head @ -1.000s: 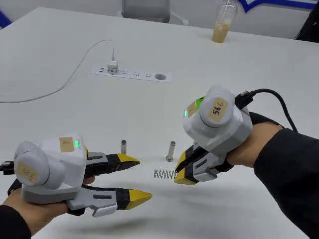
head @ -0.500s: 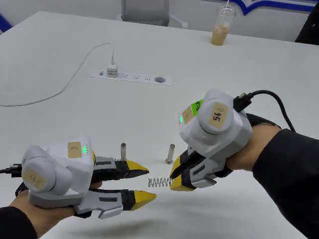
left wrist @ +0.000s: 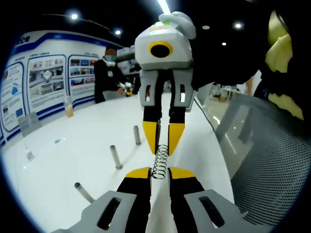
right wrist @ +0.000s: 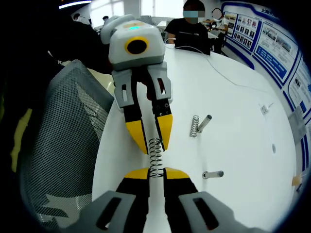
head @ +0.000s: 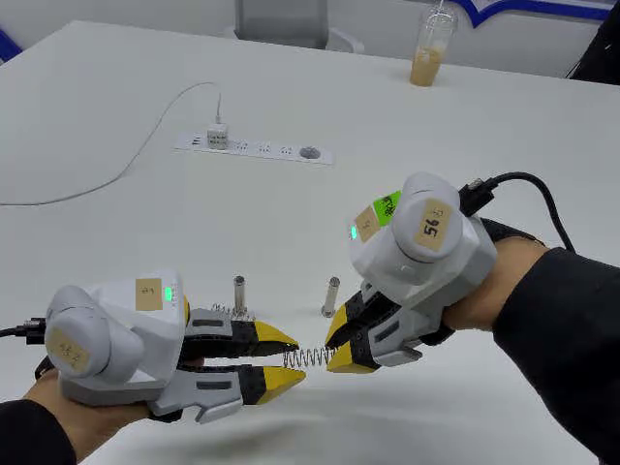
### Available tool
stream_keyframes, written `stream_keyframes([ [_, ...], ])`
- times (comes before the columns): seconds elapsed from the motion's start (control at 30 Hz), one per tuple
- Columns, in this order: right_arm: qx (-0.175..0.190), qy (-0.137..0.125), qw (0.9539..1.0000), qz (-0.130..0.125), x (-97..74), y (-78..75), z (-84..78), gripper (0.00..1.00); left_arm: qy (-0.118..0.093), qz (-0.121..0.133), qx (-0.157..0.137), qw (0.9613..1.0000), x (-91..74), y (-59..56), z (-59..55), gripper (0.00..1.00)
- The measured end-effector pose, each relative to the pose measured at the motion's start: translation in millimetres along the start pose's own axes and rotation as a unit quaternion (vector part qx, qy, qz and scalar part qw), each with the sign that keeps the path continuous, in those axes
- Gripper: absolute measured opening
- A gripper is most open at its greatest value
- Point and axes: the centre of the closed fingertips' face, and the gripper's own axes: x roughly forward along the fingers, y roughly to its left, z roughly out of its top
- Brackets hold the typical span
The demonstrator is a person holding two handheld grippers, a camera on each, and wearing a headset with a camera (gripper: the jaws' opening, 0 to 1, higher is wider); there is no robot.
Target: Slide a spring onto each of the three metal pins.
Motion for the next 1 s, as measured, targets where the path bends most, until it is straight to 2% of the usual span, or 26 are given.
stream_keyframes([
  [0.37,0.003,-0.007,1.0,0.002,-1.4,1.4,0.2,0.12,-0.004,-0.007,-0.001,1.0,-0.1,-2.8,1.0,0.11],
  [0.8,0.009,-0.002,0.9999,0.012,-0.9,5.2,-3.0,0.13,-0.008,-0.022,-0.001,0.9997,0.4,-9.6,3.4,0.1],
  [1.0,0.009,0.002,0.9998,0.018,1.0,7.0,-7.0,0.13,-0.019,-0.029,-0.005,0.9994,-0.3,-12.6,10.4,0.1],
])
